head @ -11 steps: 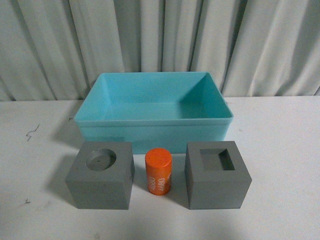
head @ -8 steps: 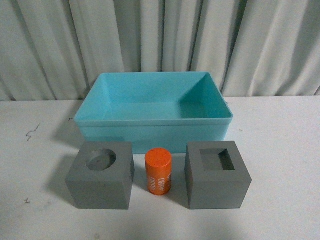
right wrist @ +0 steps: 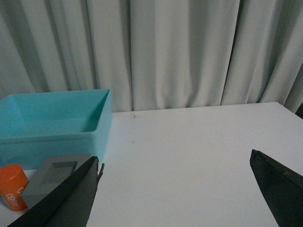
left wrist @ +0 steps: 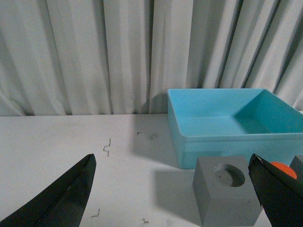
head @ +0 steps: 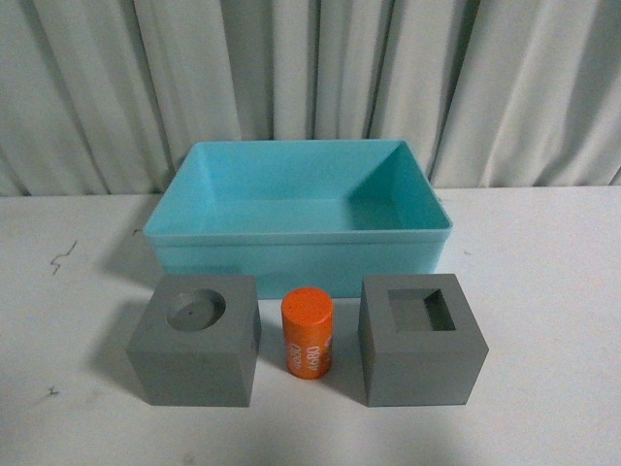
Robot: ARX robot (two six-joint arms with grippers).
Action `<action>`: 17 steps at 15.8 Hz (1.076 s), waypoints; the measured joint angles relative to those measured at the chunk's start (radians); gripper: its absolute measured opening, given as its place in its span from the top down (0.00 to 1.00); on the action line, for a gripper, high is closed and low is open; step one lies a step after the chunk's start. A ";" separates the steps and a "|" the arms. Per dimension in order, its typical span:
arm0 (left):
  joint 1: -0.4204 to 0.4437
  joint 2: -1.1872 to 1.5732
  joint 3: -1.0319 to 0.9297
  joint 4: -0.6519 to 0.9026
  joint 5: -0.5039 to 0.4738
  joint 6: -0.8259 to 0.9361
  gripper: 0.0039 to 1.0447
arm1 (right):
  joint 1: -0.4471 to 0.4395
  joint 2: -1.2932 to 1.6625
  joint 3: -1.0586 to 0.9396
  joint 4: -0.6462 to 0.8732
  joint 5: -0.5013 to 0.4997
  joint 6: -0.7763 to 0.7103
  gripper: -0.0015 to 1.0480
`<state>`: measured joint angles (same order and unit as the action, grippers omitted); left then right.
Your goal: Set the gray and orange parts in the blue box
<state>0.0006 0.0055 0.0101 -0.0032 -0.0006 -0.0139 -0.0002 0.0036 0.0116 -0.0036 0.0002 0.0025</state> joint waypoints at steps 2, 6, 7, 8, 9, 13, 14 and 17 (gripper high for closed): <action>0.000 0.000 0.000 0.000 0.000 0.000 0.06 | 0.000 0.000 0.000 0.000 0.000 0.000 0.06; 0.000 0.000 0.000 0.000 0.000 0.000 0.06 | 0.000 0.000 0.000 0.000 0.000 0.000 0.06; 0.000 0.000 0.000 0.000 0.000 0.000 0.06 | 0.000 0.000 0.000 0.000 0.000 0.000 0.06; 0.000 0.000 0.000 0.000 0.000 0.000 0.06 | 0.000 0.000 0.000 0.000 0.000 0.000 0.06; 0.000 0.000 0.000 0.000 0.000 0.000 0.06 | 0.000 0.000 0.000 0.000 0.000 0.000 0.06; 0.000 0.000 0.000 0.000 0.000 0.000 0.06 | 0.000 0.000 0.000 0.000 0.000 0.000 0.06; 0.000 0.000 0.000 0.000 0.000 0.000 0.06 | 0.000 0.000 0.000 0.000 0.000 0.000 0.06; 0.000 0.000 0.000 0.000 0.000 0.000 0.06 | 0.000 0.000 0.000 0.000 0.000 0.000 0.06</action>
<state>0.0006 0.0055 0.0101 -0.0032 -0.0006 -0.0139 -0.0002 0.0036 0.0116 -0.0036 0.0002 0.0025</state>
